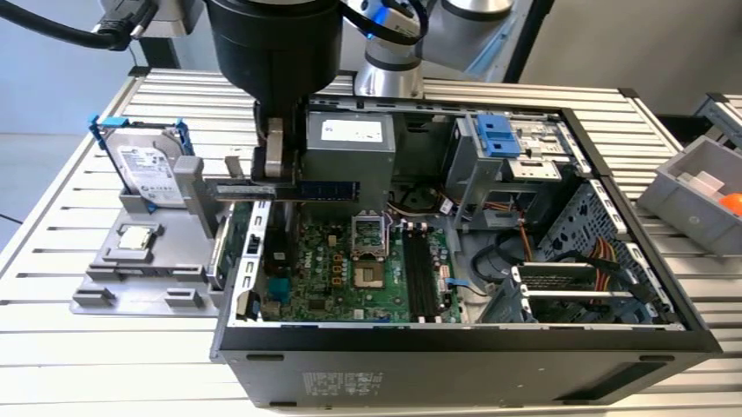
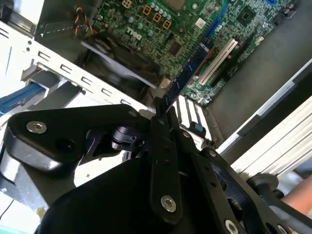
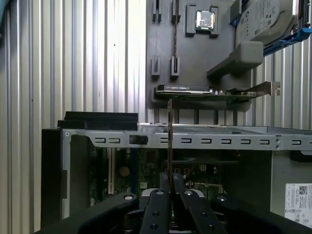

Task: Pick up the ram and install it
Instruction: 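Pick up the ram and move it above insertion slot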

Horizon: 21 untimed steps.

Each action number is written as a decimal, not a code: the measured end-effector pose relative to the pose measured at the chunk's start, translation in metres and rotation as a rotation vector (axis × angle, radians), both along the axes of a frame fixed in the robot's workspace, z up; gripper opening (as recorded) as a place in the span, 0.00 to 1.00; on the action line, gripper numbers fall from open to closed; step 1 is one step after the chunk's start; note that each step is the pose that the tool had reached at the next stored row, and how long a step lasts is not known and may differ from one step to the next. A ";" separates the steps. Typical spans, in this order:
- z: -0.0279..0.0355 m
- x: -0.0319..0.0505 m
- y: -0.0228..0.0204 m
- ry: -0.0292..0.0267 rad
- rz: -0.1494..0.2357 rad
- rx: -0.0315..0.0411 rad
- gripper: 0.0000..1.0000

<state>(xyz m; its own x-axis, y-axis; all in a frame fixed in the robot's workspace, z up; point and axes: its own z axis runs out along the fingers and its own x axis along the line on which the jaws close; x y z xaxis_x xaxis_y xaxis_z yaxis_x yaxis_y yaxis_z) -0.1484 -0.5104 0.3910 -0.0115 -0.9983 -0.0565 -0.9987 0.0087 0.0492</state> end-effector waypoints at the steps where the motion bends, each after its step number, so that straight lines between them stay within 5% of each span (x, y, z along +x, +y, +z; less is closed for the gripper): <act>1: 0.0001 0.0015 0.0000 0.0001 0.000 -0.0001 0.00; 21: 0.0001 0.0253 0.0000 0.0003 0.000 -0.0002 0.00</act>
<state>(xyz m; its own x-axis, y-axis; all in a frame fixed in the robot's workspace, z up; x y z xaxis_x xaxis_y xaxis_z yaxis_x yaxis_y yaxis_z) -0.1231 -0.5105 0.3911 -0.0115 -0.9983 -0.0563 -0.9987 0.0087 0.0496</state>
